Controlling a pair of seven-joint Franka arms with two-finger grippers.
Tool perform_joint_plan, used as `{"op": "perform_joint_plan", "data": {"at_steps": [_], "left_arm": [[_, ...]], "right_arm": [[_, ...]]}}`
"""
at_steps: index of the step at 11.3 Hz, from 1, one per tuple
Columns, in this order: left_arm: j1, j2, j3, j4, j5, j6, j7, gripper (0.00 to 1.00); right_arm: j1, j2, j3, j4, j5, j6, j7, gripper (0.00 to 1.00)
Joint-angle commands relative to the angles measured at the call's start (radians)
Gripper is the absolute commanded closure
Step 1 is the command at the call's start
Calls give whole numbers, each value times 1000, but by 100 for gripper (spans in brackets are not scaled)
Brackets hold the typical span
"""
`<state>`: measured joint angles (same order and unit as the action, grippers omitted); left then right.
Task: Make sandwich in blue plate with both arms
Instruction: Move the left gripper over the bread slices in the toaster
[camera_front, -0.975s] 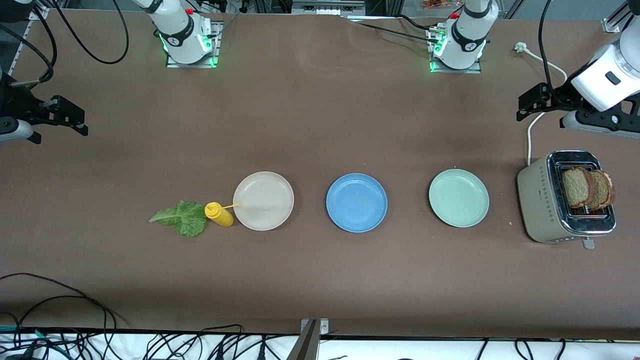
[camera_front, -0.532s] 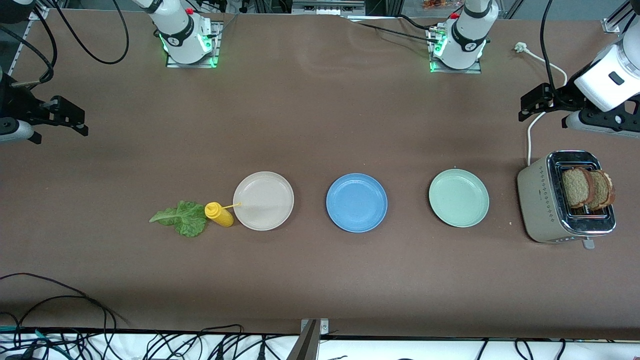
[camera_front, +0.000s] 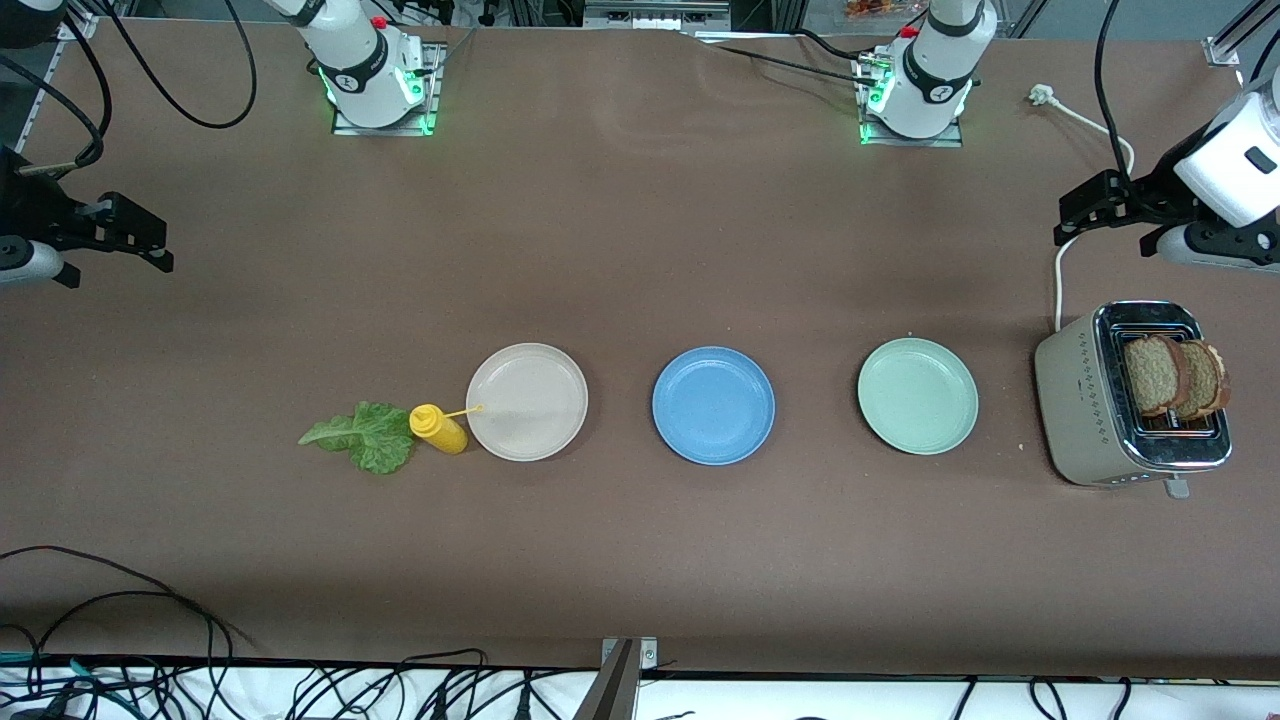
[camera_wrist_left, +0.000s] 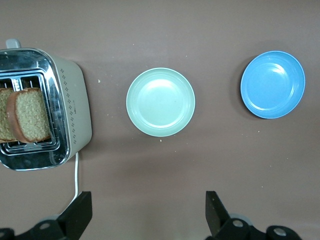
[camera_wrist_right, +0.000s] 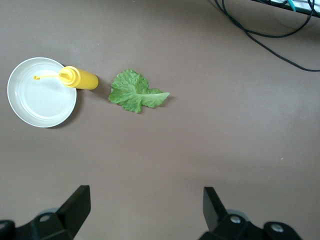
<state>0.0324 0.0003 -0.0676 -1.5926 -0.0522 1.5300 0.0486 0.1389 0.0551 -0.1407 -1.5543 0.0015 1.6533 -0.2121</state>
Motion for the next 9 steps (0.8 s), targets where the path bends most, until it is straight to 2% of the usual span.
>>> {"op": "perform_joint_plan", "data": {"at_steps": [1,9], "left_arm": [[9,17,-3,31,17,-21,24,0],[1,21,-6,31,15,-21,24,0]], "right_arm": [[-5,-1,3,10,-3,-18,-4,0],[-4,-1,3,11,-1,-17,-3,0]]}}
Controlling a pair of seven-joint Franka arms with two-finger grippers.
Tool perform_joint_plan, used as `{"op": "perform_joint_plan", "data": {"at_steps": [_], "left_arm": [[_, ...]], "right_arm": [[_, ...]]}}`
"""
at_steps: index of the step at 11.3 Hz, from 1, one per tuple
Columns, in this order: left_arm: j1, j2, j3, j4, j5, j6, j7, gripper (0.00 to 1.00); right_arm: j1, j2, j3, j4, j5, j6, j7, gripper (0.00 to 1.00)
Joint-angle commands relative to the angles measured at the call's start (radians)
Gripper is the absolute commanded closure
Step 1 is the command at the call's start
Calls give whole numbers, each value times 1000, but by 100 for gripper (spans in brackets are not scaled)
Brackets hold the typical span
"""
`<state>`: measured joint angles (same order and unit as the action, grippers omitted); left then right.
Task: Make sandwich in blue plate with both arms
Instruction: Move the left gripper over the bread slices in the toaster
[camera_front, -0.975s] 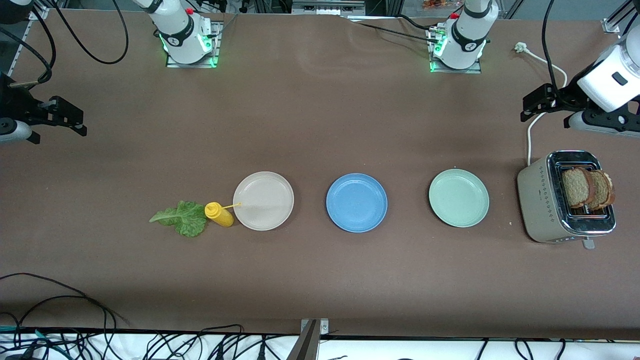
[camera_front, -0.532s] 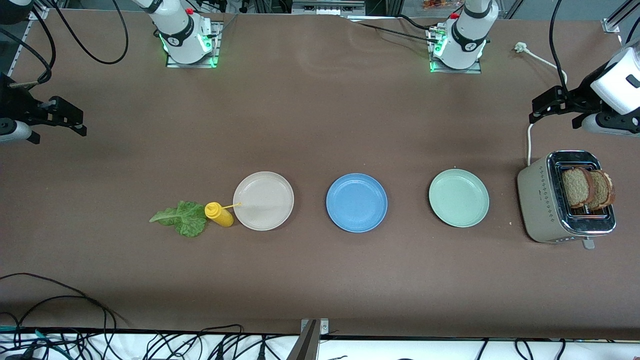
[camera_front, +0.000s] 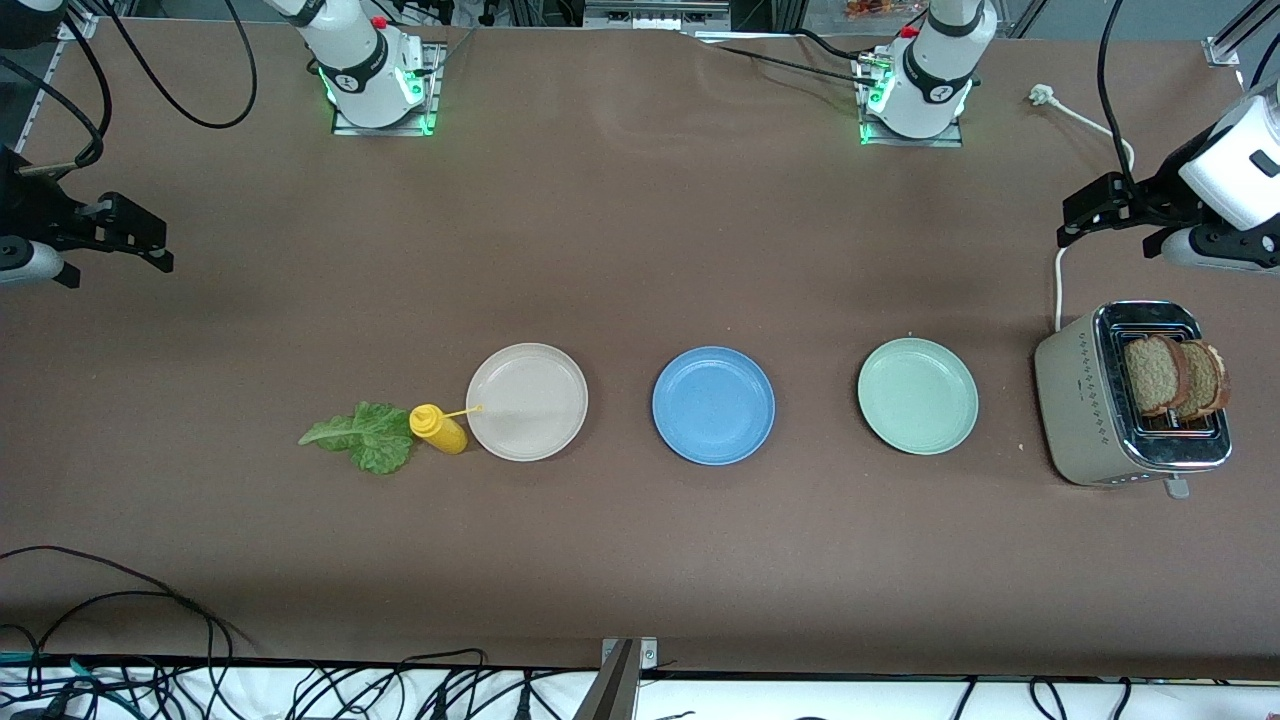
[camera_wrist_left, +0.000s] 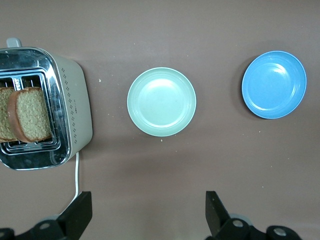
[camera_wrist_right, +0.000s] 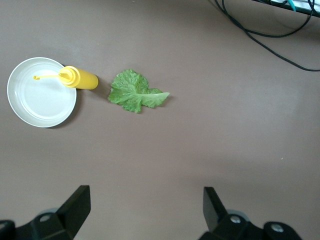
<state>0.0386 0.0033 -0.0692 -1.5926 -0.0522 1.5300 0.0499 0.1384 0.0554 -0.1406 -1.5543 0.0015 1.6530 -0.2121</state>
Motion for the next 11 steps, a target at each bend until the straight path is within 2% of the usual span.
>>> {"op": "perform_joint_plan", "data": {"at_steps": [1,10,11], "left_arm": [[-8,20,-6,31,15,-19,22,0],[1,75,-3,34,14,-11,25,0],[1,87,-3,60,21,-11,25,0]], "right_arm": [[-5,-2,3,11,-1,-16,-3,0],[1,-9,6,13,3,-47,7,0],[3,-9,7,14,5,-47,10,0]]}}
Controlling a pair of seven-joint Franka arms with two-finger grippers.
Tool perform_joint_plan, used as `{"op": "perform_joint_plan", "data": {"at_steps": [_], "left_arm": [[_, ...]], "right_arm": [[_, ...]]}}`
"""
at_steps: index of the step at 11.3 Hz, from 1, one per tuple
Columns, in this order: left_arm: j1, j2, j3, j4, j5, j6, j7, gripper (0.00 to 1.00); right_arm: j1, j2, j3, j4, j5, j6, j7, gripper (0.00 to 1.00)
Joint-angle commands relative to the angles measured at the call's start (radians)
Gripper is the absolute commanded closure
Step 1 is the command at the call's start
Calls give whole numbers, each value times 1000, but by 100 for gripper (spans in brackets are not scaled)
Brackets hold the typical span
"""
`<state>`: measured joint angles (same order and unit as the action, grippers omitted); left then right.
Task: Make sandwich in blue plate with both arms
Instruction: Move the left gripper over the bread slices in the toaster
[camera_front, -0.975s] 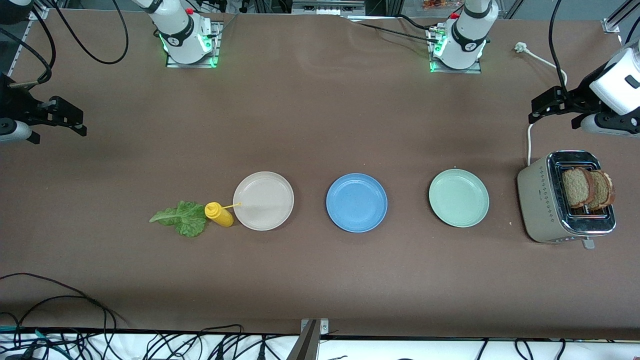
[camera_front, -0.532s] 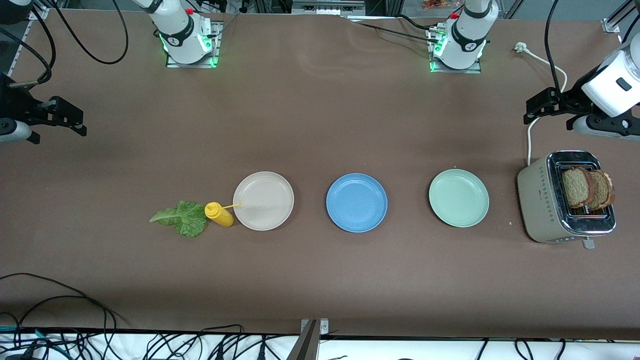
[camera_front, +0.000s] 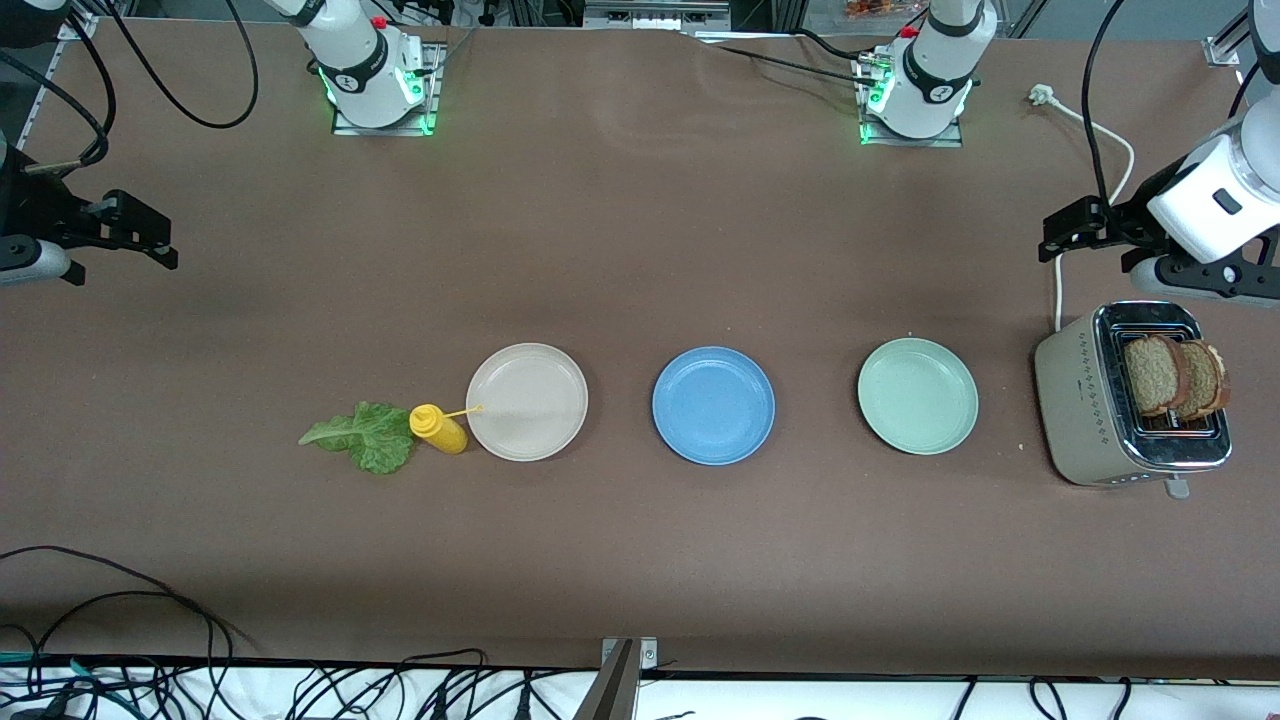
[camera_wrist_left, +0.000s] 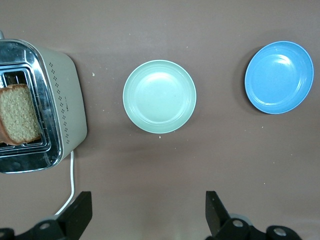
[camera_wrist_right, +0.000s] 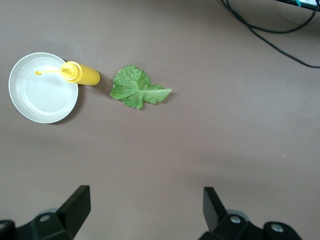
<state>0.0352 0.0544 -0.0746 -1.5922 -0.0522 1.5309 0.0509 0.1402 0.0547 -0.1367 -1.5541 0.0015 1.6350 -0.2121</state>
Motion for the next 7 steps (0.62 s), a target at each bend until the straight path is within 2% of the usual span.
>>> {"op": "perform_joint_plan", "data": {"at_steps": [1,3,7], "left_arm": [[6,54,4,89,46,-12,35,0],[8,70,6,103,61,-12,108,0],[44,70,4,103,52,-12,112,0]], "right_arm": [[1,-6,2,14,8,-29,10,0],[1,-6,2,12,8,-30,10,0],[1,-4,2,12,6,-35,3,0]]}}
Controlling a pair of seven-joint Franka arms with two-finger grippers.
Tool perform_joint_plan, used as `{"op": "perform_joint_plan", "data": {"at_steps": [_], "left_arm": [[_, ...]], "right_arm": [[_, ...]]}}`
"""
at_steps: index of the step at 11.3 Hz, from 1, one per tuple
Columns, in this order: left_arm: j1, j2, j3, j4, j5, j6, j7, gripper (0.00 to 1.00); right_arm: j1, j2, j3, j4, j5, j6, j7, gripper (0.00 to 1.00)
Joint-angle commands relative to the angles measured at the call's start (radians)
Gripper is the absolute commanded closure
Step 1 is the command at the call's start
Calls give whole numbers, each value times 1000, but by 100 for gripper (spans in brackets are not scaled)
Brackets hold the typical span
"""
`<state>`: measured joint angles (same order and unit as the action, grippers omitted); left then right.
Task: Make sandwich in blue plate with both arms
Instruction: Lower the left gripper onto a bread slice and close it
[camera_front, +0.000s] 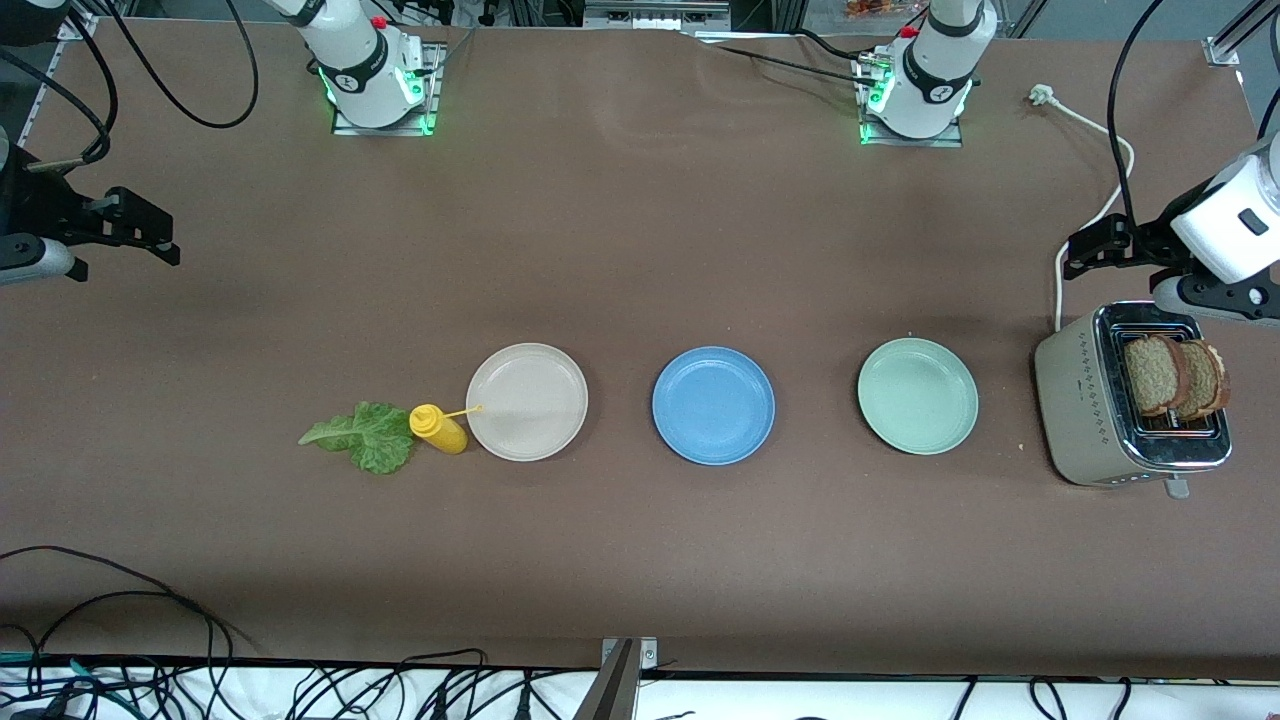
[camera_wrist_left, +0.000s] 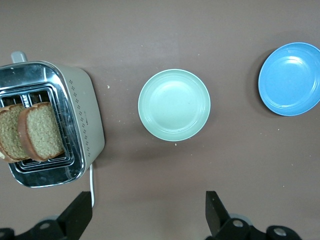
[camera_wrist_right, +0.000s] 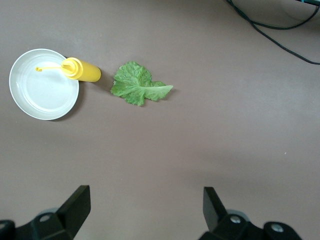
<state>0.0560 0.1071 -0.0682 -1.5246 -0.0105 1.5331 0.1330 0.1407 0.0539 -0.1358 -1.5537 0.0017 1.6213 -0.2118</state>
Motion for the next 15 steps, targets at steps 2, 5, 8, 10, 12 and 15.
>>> {"op": "perform_joint_plan", "data": {"at_steps": [2,5,8,10,12,15], "left_arm": [[30,26,-2,35,14,-14,39,0],[70,58,-2,40,11,-13,121,0],[119,101,-2,64,11,-10,134,0],[157,137,-2,80,11,-10,135,0],[194,181,-2,87,17,24,135,0],[223,213,-2,87,21,76,196,0]], "right_arm": [[0,-3,1,12,6,-20,2,0],[-1,-3,1,12,6,-20,0,0],[-1,-2,1,12,6,-20,-1,0],[-1,-2,1,12,8,-20,-3,0],[-3,-3,1,12,8,-20,-5,0],[-1,-2,1,12,9,-18,-5,0]]}}
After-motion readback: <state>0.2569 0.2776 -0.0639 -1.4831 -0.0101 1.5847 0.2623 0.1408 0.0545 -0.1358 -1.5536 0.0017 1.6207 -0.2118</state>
